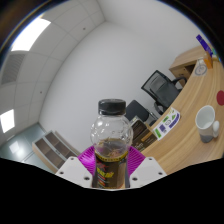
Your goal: Pour water
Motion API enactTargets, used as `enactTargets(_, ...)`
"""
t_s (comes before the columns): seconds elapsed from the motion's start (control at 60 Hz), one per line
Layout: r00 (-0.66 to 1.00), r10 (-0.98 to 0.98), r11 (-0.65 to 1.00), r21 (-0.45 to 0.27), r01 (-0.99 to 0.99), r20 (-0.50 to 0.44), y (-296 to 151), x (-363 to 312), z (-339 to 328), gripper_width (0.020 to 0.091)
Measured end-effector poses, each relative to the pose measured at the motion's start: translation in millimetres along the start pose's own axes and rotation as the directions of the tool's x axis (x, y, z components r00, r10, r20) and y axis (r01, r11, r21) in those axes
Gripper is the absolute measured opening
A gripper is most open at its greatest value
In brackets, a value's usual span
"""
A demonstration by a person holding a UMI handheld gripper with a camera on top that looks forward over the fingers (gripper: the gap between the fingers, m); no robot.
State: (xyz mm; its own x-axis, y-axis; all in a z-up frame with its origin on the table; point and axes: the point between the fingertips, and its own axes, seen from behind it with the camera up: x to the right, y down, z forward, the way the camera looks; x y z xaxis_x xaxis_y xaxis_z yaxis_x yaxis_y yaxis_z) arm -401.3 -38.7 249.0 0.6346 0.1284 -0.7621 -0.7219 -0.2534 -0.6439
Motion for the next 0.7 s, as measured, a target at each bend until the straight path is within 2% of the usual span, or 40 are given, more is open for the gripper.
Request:
enactTargets(0.117, 0.921, 0.376, 0.924, 0.028, -0.380, 0.106, -54.7, 12.0, -6.4, 0.0363)
enactTargets(0.233, 0.706, 0.685, 0.714, 0.024, -0.699, 0.183, -90.9, 43.1, -9.6, 0.0362)
enactTargets(0.3, 0.572, 0.799, 0.580, 0.010, -0.814, 0.186, -98.8, 70.0, -13.8, 0.0363)
enactTargets(0.4, 0.421, 0.893, 0.429, -0.017, -0.903, 0.161, -88.7, 106.2, -4.8, 0.0363)
enactTargets(0.517, 0.292, 0.949, 0.295, -0.007, -0.956, 0.115, -75.1, 143.1, -2.2, 0.0364)
enactTargets(0.633, 0.274, 0.958, 0.276, -0.010, -0.961, 0.085, -72.8, 156.3, -14.3, 0.0365)
enactTargets(0.7, 0.321, 0.945, 0.323, -0.029, -0.946, 0.055, -68.8, 151.8, -3.5, 0.0364)
